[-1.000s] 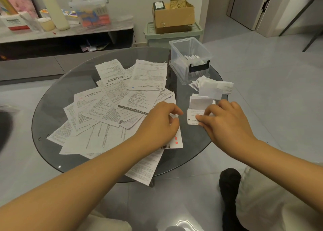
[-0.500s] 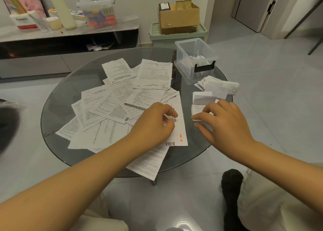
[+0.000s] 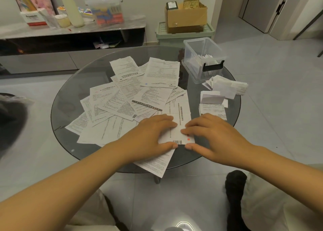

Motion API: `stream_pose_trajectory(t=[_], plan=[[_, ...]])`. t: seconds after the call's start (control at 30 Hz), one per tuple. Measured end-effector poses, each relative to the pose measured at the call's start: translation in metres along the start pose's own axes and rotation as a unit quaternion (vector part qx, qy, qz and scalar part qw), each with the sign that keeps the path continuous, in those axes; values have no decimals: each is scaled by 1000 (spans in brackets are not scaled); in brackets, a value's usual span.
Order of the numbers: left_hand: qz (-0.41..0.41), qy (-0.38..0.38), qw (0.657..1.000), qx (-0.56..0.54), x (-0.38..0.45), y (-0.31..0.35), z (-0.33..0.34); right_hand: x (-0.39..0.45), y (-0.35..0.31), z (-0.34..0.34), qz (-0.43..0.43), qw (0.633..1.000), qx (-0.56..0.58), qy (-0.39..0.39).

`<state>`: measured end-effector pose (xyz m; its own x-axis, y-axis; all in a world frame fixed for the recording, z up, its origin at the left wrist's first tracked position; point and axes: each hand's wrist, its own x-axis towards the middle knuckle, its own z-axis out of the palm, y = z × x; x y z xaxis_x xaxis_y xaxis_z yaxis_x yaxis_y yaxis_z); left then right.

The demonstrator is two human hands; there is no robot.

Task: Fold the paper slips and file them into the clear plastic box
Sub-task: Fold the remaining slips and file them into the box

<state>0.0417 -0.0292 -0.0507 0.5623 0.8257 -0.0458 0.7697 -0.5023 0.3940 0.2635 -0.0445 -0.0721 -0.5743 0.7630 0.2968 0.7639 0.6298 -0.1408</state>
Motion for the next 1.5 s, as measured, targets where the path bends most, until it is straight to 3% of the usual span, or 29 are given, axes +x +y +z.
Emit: stream_pose_trajectory(t=[0.13, 0.3, 0.43, 0.57, 0.7, 0.8, 0.97, 1.2, 1.37, 1.5], plan=[[15, 24, 1000, 11, -3, -4, 2, 3, 2, -4, 12, 999, 23, -40], [15, 81, 997, 9, -6, -5, -1, 4, -3, -5, 10, 999, 12, -36], [-68, 169, 983, 24, -1, -14, -1, 9, -6, -6, 12, 999, 4, -41], [-144, 123, 982, 16, 7, -27, -8, 15, -12, -6, 16, 999, 15, -46], [-149, 81, 985, 21, 18, -39, -7, 21, -15, -10, 29, 997, 19, -66], [-155, 92, 983, 28, 26, -41, -13, 23, -16, -12, 33, 996, 18, -76], [-130, 163, 977, 43, 31, -38, -16, 22, -17, -13, 43, 995, 26, -88], [-33, 236, 964, 118, 30, -37, -8, 22, -18, -15, 47, 994, 30, -94], [13, 225, 965, 133, 27, -28, -4, 22, -18, -14, 76, 994, 50, -68], [31, 164, 983, 76, 13, -8, 0, 21, -18, -11, 110, 992, 63, -21]])
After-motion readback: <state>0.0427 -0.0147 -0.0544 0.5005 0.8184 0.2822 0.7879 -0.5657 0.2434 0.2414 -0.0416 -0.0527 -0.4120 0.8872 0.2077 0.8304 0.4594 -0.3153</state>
